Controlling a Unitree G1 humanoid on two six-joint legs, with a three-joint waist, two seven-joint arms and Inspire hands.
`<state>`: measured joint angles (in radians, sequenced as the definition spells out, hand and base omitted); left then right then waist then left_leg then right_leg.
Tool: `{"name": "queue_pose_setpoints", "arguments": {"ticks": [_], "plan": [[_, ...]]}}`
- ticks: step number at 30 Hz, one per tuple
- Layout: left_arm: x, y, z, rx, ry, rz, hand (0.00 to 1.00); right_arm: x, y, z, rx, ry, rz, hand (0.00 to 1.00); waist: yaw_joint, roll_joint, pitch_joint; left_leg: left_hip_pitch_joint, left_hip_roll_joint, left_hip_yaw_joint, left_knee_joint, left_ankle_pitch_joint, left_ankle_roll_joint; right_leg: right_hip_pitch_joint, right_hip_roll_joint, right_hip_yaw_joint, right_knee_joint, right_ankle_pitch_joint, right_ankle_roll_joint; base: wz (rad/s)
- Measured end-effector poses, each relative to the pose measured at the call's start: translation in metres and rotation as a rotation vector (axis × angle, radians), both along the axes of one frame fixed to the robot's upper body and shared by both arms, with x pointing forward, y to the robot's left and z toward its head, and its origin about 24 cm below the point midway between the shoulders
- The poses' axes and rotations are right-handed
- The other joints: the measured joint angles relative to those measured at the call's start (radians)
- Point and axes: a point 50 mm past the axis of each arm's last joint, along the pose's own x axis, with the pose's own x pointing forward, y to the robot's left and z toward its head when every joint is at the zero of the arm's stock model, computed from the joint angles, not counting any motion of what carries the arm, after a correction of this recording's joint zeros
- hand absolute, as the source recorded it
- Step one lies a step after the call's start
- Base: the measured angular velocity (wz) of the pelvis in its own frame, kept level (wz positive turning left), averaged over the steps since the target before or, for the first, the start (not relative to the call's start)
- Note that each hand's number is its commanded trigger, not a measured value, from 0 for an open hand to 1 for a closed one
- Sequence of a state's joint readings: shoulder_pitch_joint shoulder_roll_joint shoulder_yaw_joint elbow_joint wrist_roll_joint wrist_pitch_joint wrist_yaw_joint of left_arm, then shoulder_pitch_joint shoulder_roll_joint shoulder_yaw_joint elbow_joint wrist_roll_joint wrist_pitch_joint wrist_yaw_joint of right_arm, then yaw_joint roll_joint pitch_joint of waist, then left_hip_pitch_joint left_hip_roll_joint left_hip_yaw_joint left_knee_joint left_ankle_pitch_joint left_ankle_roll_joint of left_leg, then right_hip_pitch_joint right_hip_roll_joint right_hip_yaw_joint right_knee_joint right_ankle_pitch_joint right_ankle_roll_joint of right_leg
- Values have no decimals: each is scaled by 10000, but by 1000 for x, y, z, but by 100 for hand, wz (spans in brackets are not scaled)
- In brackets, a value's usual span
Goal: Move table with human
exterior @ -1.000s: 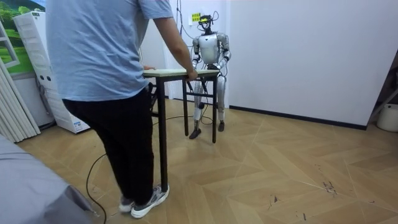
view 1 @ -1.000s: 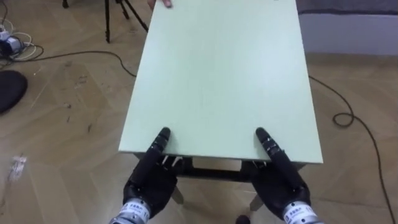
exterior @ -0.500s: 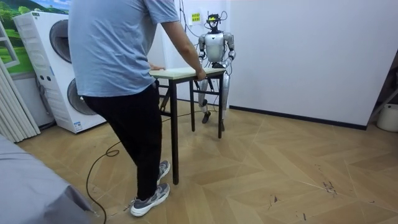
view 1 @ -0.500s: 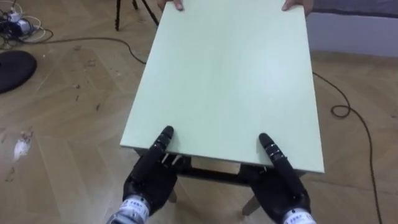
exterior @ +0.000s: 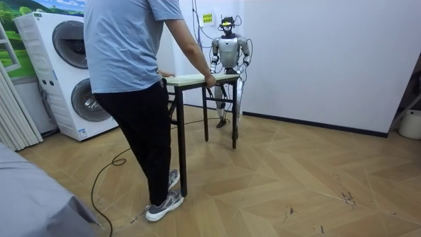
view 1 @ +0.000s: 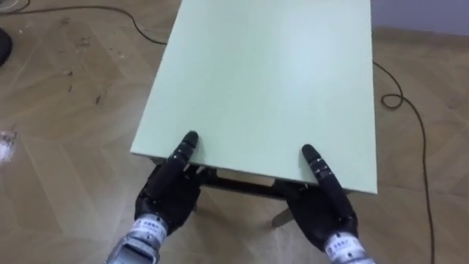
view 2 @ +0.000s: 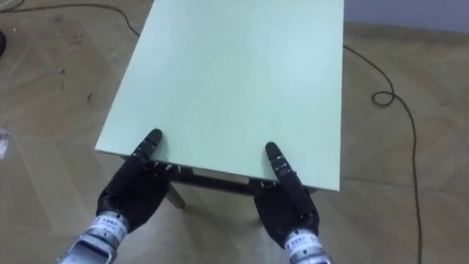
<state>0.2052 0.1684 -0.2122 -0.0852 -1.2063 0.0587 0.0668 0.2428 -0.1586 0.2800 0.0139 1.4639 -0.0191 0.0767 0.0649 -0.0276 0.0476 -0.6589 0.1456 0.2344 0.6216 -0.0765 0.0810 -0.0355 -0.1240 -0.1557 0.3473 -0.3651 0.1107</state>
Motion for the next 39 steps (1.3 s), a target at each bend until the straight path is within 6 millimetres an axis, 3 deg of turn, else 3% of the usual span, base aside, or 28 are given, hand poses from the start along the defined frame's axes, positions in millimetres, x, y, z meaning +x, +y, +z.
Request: {"name": "queue_pose_setpoints", "arguments": {"ticks": [1, 2, 4, 5, 6, 8, 9, 10, 11, 12, 13, 14, 15, 17, 19, 22, 24, 25, 26, 27, 28, 29, 30, 31, 32, 34, 37, 39], "plan": [[1, -1, 1, 21, -66, -85, 100, 0, 0, 0, 17, 15, 62, 100, -11, -71, -17, 19, 99, 251, -132, -116, 223, -231, 35, -62, 377, -324, -56, 19], [4, -3, 1, 153, -100, -257, 100, 0, -2, -1, 13, 59, -53, 100, -28, -156, -29, -36, 234, 714, -353, 114, 419, -554, 40, -388, 915, -609, -135, 27], [0, 0, -3, 179, 97, -173, 100, -3, 0, -3, 30, 208, -2, 100, 224, -184, -57, 309, 523, 1142, -696, 380, 396, -713, 44, -495, 1017, -592, -157, -28], [-6, 0, -7, 156, 309, -67, 100, -5, 0, -7, -82, 391, 36, 100, 555, -181, -86, 728, 586, 1294, -1108, 695, 261, -697, 70, -438, 979, -456, -231, -66], [-9, 0, -9, 182, 411, -38, 100, -7, 0, -10, -110, 501, 59, 100, 650, -189, -109, 966, 517, 1349, -1478, 903, 179, -648, 81, -434, 901, -373, -277, -52], [-17, 0, -15, 171, 705, -38, 100, -15, 0, -15, -92, 812, 130, 100, 891, -126, -214, 1696, 543, 1375, -2937, 1937, -114, -525, 463, -391, 617, -40, -601, -16], [-18, 1, -16, 199, 724, -28, 100, -15, 0, -16, -106, 852, 134, 100, 914, -113, -224, 1839, 561, 1349, -3335, 2262, -201, -540, 585, -394, 605, 20, -704, 0], [-20, 3, -17, 259, 782, 12, 100, -16, 2, -17, -96, 912, 173, 100, 1003, -78, -251, 2176, 614, 1168, -4162, 2906, -504, -591, 867, -410, 562, 144, -936, -13], [-22, 3, -18, 248, 829, 93, 100, -17, 3, -18, -128, 942, 212, 100, 1160, -10, -304, 2356, 680, 741, -4659, 3316, -1004, -702, 1110, -480, 521, 257, -1199, -23], [-24, 4, -19, 213, 885, 184, 100, -17, 2, -19, -191, 977, 208, 100, 1293, 26, -313, 2445, 641, 179, -4561, 3301, -1076, -789, 1234, -512, 526, 353, -1384, -23], [-24, 4, -20, 205, 900, 219, 100, -17, 2, -19, -213, 977, 214, 100, 1308, 19, -305, 2436, 625, 56, -4270, 3120, -1155, -821, 1161, -595, 525, 403, -1472, -19], [-28, 4, -23, 87, 1074, 279, 100, -18, 1, -20, -317, 1010, 255, 100, 1336, 3, -299, 2428, 529, -72, -3335, 2373, -1139, -816, 891, -1122, 524, 462, -1553, -16], [-31, 4, -24, -21, 1176, 345, 100, -18, 2, -20, -394, 995, 307, 100, 1337, 22, -293, 2439, 478, -115, -2805, 1909, -1148, -798, 767, -1355, 511, 547, -1515, -23], [-38, 4, -28, -217, 1417, 477, 100, -20, 3, -20, -709, 978, 473, 100, 1222, 139, -278, 2525, 330, -176, -967, 370, -1127, -770, 478, -2231, 480, 730, -1563, -5], [-39, 4, -28, -232, 1436, 474, 100, -20, 3, -20, -783, 934, 438, 100, 1069, 232, -253, 2610, 367, -284, -8, -448, -1122, -762, 459, -2846, 493, 765, -1651, 19], [-40, 4, -29, -339, 1527, 517, 100, -19, 3, -19, -914, 849, 436, 100, 1047, 565, -99, 3197, 596, -466, 1372, -1722, -1123, -683, 452, -3553, 483, 771, -1759, -6], [-40, 4, -29, -336, 1538, 520, 100, -19, 3, -19, -1062, 768, 488, 100, 950, 752, -110, 3888, 725, -498, 1542, -2379, -1294, -720, 386, -3956, 532, 796, -1692, 2], [-40, 4, -29, -343, 1537, 522, 100, -18, 3, -18, -1067, 748, 485, 100, 890, 819, -94, 3963, 673, -549, 1272, -2444, -1341, -718, 401, -3959, 578, 804, -1627, 25], [-41, 3, -30, -355, 1545, 509, 100, -18, 2, -18, -1121, 738, 488, 100, 741, 840, -100, 4083, 373, -818, 621, -2461, -1374, -807, 513, -3616, 706, 826, -1554, 38], [-41, 3, -29, -363, 1538, 492, 100, -19, 2, -18, -1130, 715, 469, 100, 628, 792, -130, 4140, 162, -1026, 215, -2443, -1397, -949, 661, -3197, 636, 888, -1617, 74], [-40, 1, -28, -353, 1479, 441, 100, -19, 2, -17, -1133, 586, 411, 100, 369, 783, -147, 4291, -204, -1403, -707, -2368, -1499, -1280, 1061, -2225, 335, 1107, -1808, 95], [-40, 1, -28, -275, 1428, 392, 100, -20, 0, -17, -1139, 529, 317, 100, 143, 767, -183, 4378, -433, -1626, -1481, -2117, -1403, -1498, 1203, -1876, 14, 1337, -1932, 78], [-40, 0, -28, -287, 1423, 411, 100, -20, -1, -16, -1188, 505, 337, 100, 193, 741, -196, 4372, -454, -1616, -1492, -1995, -1506, -1515, 1088, -1963, -154, 1478, -2007, 5], [-43, -1, -29, -395, 1511, 479, 100, -20, -2, -15, -1289, 480, 459, 100, 421, 841, -191, 4388, -294, -1405, -562, -2122, -1497, -1402, 1068, -2311, -348, 1651, -2117, -43], [-45, -3, -31, -538, 1622, 558, 100, -20, -2, -16, -1348, 558, 472, 100, 461, 993, -212, 4572, -78, -1304, 469, -2297, -1492, -1237, 1166, -2549, -418, 1718, -2197, -37], [-44, -4, -30, -570, 1571, 545, 100, -20, -2, -15, -1320, 551, 460, 100, 377, 1092, -231, 5061, 168, -1342, 971, -2386, -1546, -1245, 1312, -2792, -332, 1734, -2295, 20], [-39, -6, -27, -554, 1364, 448, 100, -17, -4, -12, -1377, 346, 309, 100, 16, 1124, -214, 5886, 267, -1627, -302, -2964, -1761, -1670, 1319, -3171, 91, 1773, -2358, 33], [-37, -7, -26, -581, 1283, 483, 100, -13, -6, -10, -1408, 268, 300, 100, -44, 1142, -206, 6073, 238, -1581, -1027, -3385, -1719, -2041, 1250, -3183, 378, 1836, -2372, -4]]}}
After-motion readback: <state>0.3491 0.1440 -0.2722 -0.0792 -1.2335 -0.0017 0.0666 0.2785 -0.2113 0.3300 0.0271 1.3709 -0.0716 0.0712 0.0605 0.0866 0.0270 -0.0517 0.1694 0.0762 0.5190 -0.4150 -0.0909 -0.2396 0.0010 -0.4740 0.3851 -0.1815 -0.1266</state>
